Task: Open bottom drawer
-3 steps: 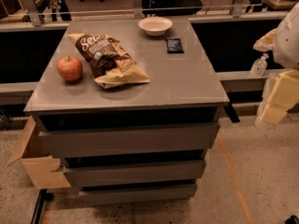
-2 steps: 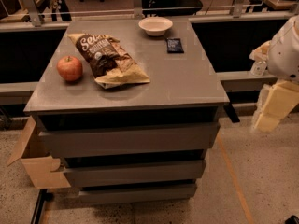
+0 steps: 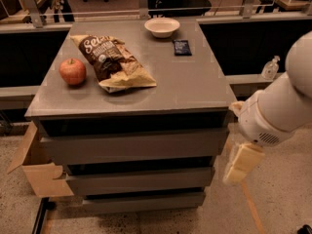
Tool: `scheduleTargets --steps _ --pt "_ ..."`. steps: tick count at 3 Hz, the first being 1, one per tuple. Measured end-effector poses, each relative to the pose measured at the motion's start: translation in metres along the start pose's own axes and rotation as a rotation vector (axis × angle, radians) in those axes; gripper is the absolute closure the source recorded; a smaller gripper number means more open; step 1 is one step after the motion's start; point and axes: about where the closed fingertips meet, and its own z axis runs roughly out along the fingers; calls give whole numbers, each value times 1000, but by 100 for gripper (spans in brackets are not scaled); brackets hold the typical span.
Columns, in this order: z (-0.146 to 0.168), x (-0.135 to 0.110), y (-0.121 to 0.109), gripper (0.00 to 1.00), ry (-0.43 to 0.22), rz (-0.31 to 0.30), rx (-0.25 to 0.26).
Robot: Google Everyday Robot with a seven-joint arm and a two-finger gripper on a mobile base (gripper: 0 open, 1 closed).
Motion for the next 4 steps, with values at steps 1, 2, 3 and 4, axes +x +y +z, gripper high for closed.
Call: scheduleTargets --steps 1,2,3,4 --pt "95 0 44 0 -37 3 -65" --pt "93 -1 44 0 -37 2 -65" --pt "126 7 57 0 10 -3 -89" --pt "188 29 84 0 30 0 -145"
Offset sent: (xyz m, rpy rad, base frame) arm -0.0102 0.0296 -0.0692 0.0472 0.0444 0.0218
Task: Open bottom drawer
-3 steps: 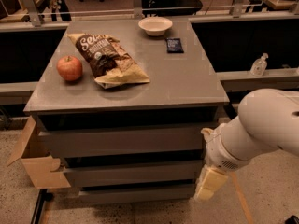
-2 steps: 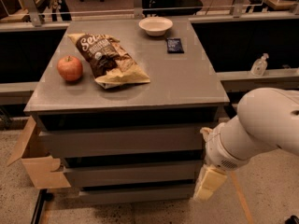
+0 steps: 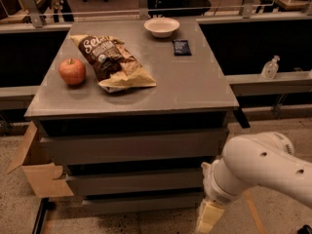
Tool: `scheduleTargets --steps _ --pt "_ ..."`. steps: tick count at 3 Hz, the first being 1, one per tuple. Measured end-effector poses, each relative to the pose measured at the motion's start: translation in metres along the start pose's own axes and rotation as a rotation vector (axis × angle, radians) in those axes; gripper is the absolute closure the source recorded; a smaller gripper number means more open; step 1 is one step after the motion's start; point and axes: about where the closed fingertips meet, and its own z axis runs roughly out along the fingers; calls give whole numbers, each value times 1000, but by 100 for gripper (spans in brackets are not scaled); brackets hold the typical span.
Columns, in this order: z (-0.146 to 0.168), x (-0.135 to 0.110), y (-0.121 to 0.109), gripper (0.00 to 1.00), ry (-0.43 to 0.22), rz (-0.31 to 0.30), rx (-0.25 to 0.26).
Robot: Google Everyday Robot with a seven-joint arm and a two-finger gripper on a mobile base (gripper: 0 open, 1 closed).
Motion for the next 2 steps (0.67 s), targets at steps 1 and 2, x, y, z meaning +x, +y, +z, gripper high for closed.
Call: scheduleTargets --steps 1,2 --pt "69 17 16 0 -17 -10 -45" --pt "145 25 32 0 -46 -24 -83"
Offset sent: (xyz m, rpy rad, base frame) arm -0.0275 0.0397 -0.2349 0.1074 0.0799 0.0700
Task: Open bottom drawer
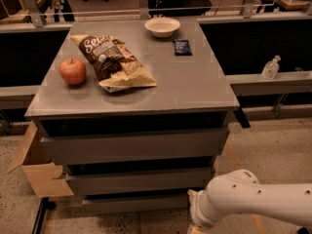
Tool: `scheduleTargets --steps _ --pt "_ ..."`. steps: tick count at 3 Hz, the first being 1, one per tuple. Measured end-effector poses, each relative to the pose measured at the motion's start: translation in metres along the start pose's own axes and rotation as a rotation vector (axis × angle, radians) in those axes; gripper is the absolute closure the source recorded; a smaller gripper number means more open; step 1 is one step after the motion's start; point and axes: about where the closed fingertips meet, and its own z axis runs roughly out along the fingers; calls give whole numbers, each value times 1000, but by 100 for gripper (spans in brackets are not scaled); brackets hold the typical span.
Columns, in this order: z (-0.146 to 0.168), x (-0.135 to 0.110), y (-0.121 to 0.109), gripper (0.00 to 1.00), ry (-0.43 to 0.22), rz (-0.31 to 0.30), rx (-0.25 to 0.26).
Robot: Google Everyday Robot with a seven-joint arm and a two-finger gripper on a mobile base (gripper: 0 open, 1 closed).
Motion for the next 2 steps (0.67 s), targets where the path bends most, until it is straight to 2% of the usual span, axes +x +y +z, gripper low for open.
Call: scheduleTargets --steps 1,2 --pt "75 -4 -5 0 -39 -3 -1" --pt "83 -4 -10 0 -46 -11 -3"
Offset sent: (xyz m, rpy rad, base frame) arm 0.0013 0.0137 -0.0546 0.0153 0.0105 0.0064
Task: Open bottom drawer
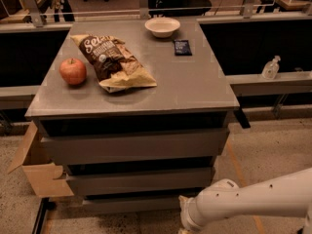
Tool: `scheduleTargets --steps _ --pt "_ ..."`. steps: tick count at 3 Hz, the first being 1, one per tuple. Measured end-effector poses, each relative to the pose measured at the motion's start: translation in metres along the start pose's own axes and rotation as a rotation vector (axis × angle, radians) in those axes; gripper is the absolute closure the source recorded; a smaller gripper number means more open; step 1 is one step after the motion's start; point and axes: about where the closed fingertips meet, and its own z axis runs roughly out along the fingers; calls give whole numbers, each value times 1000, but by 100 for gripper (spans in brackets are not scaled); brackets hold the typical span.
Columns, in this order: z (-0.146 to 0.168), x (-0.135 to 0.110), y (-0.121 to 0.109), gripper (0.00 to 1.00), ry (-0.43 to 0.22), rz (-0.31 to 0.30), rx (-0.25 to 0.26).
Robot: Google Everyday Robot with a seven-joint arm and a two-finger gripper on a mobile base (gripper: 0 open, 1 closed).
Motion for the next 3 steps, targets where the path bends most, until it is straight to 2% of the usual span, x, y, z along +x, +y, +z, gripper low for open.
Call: scheduleTargets --steps 1,3 --pt "30 12 -13 0 -9 11 -21" --pt "90 25 -23 0 -22 7 -66"
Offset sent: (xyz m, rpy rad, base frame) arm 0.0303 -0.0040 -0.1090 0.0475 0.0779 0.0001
